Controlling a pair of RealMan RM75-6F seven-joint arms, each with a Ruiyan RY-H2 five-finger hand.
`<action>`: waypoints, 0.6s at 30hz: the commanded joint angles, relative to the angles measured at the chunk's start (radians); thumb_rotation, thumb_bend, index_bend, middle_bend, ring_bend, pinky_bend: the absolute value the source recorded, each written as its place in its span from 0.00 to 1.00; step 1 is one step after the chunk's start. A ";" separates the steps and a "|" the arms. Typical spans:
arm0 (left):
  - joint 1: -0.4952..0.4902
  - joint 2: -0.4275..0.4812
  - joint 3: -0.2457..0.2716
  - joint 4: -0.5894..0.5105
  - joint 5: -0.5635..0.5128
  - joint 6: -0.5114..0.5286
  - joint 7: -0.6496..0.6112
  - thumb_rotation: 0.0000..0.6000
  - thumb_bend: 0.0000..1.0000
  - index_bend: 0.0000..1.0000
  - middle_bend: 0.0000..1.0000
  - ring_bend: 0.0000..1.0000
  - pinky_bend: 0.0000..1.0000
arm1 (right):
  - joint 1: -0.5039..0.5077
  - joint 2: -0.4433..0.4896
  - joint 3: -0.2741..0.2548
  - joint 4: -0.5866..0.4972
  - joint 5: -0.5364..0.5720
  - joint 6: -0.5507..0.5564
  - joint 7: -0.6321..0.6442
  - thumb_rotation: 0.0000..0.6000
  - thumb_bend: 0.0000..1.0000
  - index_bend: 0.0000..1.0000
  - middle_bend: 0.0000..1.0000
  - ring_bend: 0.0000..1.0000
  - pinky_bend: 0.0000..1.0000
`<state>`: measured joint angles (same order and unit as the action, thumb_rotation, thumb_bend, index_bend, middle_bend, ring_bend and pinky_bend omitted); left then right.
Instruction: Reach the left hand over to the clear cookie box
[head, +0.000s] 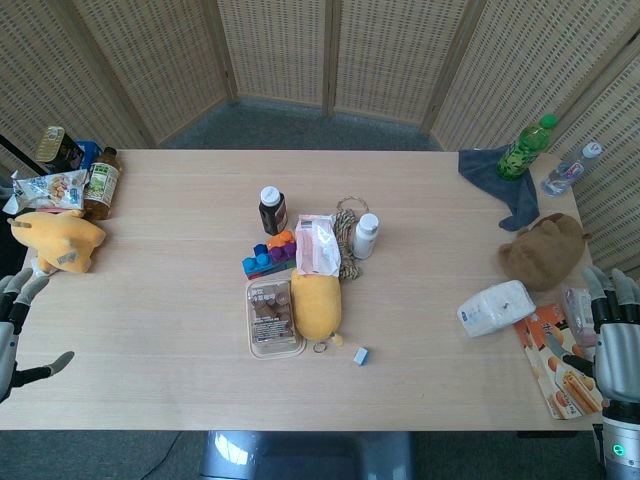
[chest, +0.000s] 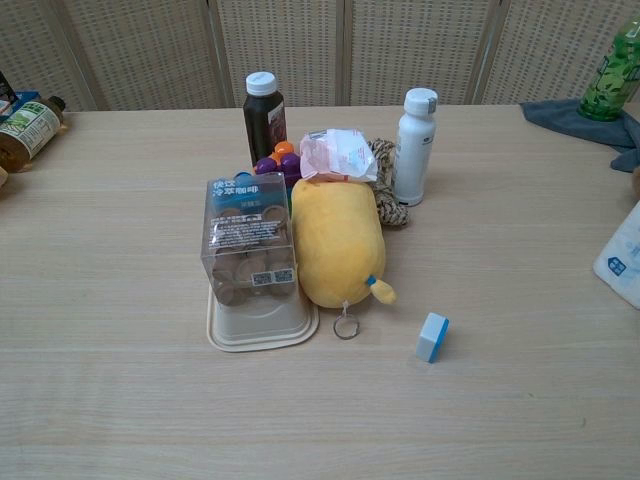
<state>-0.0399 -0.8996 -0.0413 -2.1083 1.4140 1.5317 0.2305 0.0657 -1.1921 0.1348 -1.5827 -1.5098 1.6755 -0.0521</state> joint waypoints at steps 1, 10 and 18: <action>-0.003 -0.004 0.000 0.002 -0.005 -0.007 0.004 1.00 0.00 0.13 0.00 0.00 0.00 | 0.000 -0.001 0.002 0.002 0.000 -0.001 0.001 1.00 0.00 0.00 0.00 0.00 0.00; -0.098 0.024 0.061 0.130 0.195 -0.186 -0.135 1.00 0.00 0.03 0.00 0.00 0.00 | -0.008 0.007 0.012 -0.011 -0.002 0.006 0.020 1.00 0.00 0.00 0.00 0.00 0.00; -0.332 -0.060 0.020 0.422 0.528 -0.286 -0.202 1.00 0.00 0.00 0.00 0.00 0.00 | -0.014 0.019 0.018 -0.029 -0.003 0.010 0.041 1.00 0.00 0.00 0.00 0.00 0.00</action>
<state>-0.2638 -0.9212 -0.0056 -1.7975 1.8251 1.3064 0.0669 0.0524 -1.1740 0.1521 -1.6107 -1.5125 1.6844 -0.0122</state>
